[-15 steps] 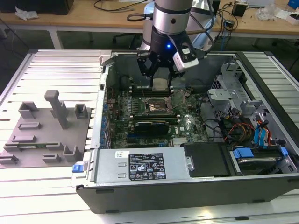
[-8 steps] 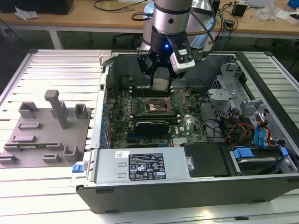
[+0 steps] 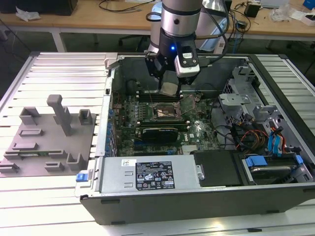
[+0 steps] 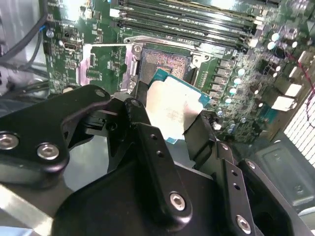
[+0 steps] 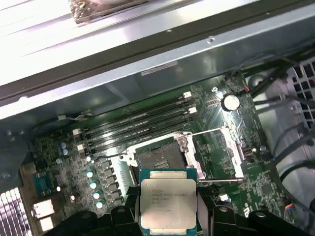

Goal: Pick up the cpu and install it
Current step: 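Place the cpu into insertion slot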

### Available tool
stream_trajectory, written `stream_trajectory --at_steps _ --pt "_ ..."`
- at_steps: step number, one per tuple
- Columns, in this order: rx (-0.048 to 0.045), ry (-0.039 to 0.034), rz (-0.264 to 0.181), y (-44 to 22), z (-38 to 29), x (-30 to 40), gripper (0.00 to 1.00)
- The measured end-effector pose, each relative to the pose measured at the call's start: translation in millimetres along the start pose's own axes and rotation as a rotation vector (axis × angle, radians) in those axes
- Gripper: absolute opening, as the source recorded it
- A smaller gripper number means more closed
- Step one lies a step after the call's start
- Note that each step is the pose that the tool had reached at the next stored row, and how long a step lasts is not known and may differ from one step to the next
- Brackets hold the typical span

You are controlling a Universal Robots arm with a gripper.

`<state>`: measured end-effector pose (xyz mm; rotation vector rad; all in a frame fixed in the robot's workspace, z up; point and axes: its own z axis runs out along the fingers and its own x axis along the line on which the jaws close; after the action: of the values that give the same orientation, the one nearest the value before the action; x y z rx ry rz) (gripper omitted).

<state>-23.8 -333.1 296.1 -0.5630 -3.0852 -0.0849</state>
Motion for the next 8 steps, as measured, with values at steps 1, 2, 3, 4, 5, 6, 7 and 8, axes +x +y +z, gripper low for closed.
stream_trajectory --at_steps 1,2,3,4,5,6,7,8 --pt "-0.0003 -0.0013 0.024 0.0 0.0 0.0 0.55" --pt "-0.0005 -0.0020 0.037 0.0 0.0 0.0 0.55" --pt "-0.0008 -0.0028 0.053 0.0 0.1 0.0 0.55" --pt "-0.0010 -0.0038 0.073 0.0 0.1 0.0 0.55" --pt "-0.0012 -0.0047 0.089 0.0 0.1 0.0 0.55" --pt "-0.0015 -0.0060 0.115 0.0 0.1 0.0 0.55" --pt "-0.0020 -0.0076 0.146 0.0 0.2 0.0 0.55" --pt "-0.0026 -0.0099 0.190 0.0 0.3 0.0 0.55"
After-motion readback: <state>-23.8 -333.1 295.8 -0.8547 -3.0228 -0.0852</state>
